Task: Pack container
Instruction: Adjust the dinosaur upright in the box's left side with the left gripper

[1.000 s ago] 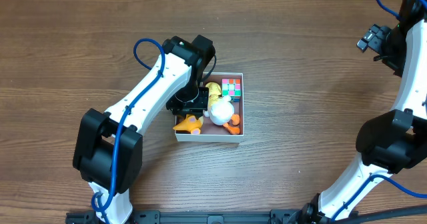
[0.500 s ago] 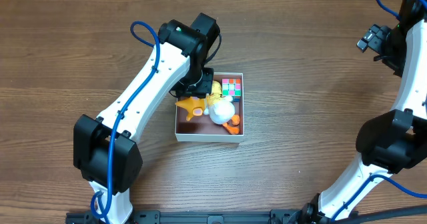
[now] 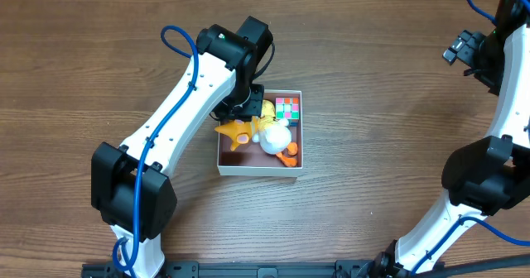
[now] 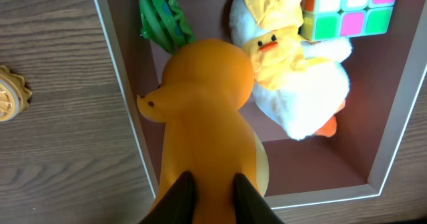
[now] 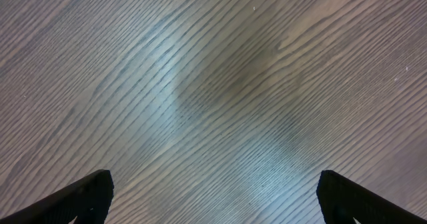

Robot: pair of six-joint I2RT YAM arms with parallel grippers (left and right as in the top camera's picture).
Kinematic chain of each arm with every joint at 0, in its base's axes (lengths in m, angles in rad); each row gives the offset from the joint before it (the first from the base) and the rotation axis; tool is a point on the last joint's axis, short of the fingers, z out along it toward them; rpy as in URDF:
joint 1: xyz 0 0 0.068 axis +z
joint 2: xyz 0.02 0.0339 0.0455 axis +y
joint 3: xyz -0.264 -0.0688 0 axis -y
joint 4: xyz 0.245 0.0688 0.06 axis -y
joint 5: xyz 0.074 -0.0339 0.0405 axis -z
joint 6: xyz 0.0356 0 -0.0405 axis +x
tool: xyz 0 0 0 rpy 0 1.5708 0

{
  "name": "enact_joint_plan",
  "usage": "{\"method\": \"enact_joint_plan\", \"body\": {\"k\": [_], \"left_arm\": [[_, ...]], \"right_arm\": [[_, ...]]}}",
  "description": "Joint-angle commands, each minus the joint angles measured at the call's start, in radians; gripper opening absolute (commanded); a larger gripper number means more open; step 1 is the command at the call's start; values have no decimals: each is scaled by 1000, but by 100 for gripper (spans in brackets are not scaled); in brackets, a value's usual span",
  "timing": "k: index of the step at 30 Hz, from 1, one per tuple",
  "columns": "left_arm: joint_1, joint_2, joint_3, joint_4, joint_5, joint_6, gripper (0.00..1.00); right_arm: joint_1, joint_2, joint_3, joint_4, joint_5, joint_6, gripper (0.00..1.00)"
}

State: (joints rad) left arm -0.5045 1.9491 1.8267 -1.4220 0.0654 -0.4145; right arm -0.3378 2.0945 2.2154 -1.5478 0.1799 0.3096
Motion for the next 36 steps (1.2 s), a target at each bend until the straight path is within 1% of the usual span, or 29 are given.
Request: {"method": "enact_joint_plan", "body": {"k": [1, 8, 12, 19, 25, 31, 36], "left_arm": [[-5, 9, 25, -2, -18, 16, 17], [-5, 5, 39, -11, -18, 18, 12], [-5, 5, 76, -30, -21, 19, 13], [-5, 5, 198, -93, -26, 34, 14], [-5, 5, 219, -114, -66, 33, 14], [-6, 5, 219, -77, -126, 33, 13], [-6, 5, 217, -8, -128, 34, 15]], "right_arm": [[3, -17, 0, 3, -1, -3, 100], [3, -17, 0, 3, -1, -3, 100], [3, -17, 0, 3, -1, -3, 100], [3, -17, 0, 3, -1, -3, 100], [3, -17, 0, 3, -1, -3, 100], [3, -17, 0, 3, -1, -3, 100], [3, -17, 0, 3, -1, -3, 100]]}}
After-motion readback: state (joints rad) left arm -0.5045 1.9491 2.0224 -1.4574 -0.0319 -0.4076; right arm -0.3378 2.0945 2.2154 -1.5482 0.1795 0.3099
